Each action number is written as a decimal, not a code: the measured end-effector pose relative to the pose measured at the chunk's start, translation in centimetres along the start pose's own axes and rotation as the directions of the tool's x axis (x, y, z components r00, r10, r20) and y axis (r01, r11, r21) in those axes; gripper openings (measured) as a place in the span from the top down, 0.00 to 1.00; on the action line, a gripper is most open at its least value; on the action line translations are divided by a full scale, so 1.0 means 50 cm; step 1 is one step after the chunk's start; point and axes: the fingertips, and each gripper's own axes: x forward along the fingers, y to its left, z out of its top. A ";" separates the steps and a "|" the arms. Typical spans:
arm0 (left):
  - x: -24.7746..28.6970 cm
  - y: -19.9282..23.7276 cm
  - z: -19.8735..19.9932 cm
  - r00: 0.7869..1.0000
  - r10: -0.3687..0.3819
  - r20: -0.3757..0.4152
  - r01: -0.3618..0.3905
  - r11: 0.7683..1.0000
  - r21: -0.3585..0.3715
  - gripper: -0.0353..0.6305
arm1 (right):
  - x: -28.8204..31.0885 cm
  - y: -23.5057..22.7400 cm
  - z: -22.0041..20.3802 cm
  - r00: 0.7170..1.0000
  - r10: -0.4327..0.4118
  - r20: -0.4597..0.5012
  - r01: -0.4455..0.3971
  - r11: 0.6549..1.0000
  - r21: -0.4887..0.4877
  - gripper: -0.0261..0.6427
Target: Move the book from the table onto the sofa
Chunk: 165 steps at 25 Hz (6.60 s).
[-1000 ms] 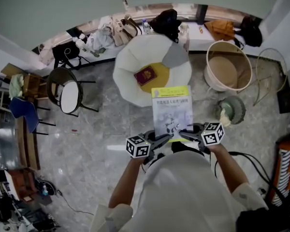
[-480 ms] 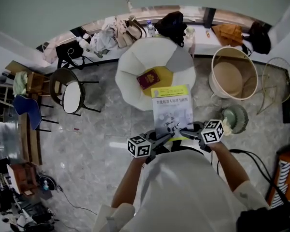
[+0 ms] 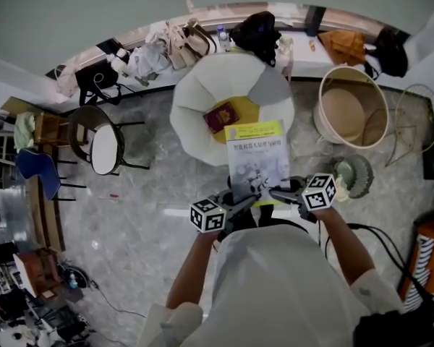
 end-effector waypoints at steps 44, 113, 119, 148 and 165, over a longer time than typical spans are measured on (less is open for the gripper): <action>0.165 0.672 0.113 0.984 -0.033 -0.173 0.013 0.993 -0.115 0.74 | 0.322 -0.586 0.130 0.996 -0.090 -0.018 0.092 0.974 0.209 0.75; 0.519 1.436 -0.269 0.881 0.327 -0.341 -0.449 0.805 -0.388 0.59 | 0.449 -1.333 -0.186 0.848 -0.461 -0.262 0.509 0.847 0.155 0.60; 0.464 1.367 -0.226 0.868 0.374 -0.326 -0.478 0.806 -0.349 0.64 | 0.438 -1.261 -0.153 0.857 -0.467 -0.215 0.504 0.847 0.167 0.60; 0.118 0.607 0.237 0.874 0.467 0.137 -0.426 0.870 -0.248 0.94 | 0.055 -0.623 0.282 0.903 -0.425 0.066 0.426 0.905 -0.004 0.89; -0.110 0.319 0.263 0.894 0.368 0.255 -0.369 0.928 -0.046 0.94 | 0.026 -0.295 0.306 0.819 -0.522 0.237 0.549 0.834 -0.060 0.89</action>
